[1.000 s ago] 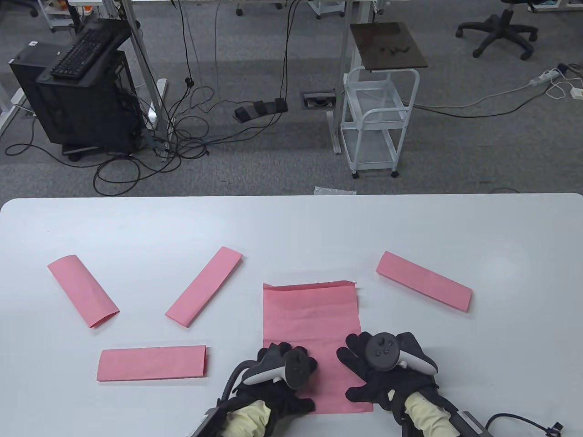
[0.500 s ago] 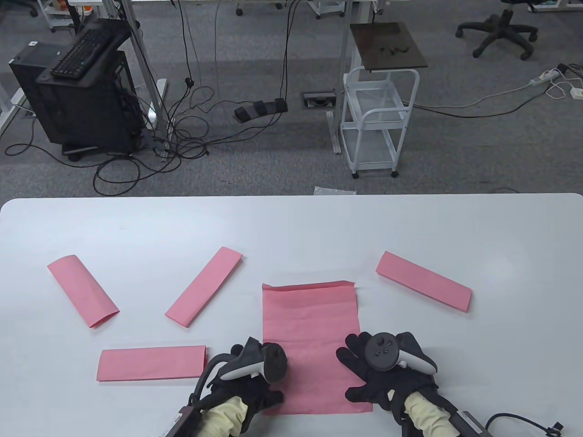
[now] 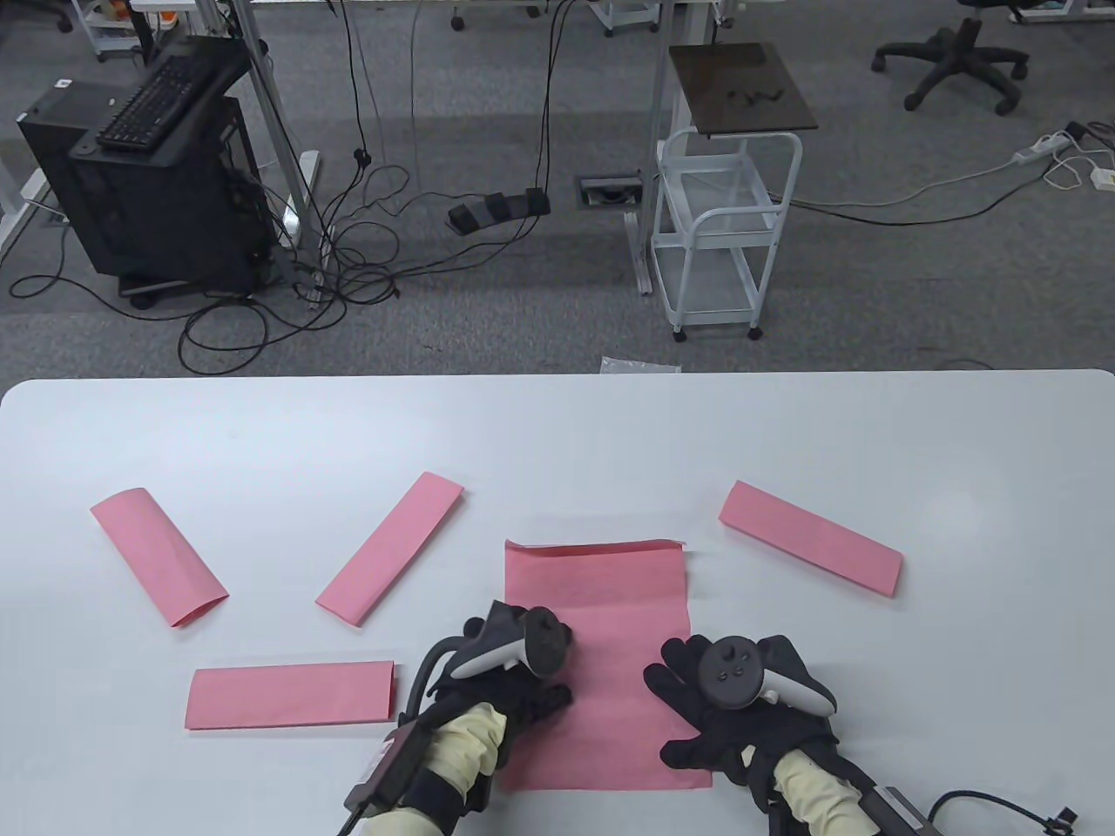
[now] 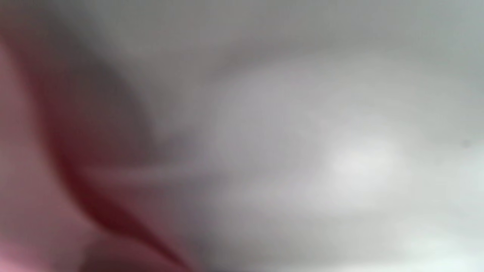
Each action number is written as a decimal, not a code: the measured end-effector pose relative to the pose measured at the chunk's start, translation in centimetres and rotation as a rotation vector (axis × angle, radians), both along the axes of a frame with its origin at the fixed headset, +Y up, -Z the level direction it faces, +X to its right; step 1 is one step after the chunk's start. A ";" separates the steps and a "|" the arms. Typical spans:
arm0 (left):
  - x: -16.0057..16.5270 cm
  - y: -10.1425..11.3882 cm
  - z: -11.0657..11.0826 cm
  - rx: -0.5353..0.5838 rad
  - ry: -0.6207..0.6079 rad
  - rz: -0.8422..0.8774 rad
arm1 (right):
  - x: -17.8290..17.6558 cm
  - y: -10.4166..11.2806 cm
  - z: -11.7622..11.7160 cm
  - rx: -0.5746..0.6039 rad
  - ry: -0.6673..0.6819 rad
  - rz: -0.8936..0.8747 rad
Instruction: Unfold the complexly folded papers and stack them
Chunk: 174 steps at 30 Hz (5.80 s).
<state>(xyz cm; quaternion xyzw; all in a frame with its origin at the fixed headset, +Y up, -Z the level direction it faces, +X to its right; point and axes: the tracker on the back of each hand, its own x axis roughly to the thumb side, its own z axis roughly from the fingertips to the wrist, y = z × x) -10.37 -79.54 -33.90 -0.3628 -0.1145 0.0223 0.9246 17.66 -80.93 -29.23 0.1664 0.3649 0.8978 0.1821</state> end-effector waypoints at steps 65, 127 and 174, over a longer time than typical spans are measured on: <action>-1.7 6.0 7.3 0.286 0.106 0.398 | 8.2 5.4 -10.9 0.279 -0.585 0.115; 0.1 5.5 5.6 0.165 0.555 1.378 | -3.9 6.3 -0.9 -0.293 -0.307 -1.545; -4.8 4.2 4.9 -0.003 0.822 1.323 | 2.1 8.1 -3.5 0.303 -0.458 -1.110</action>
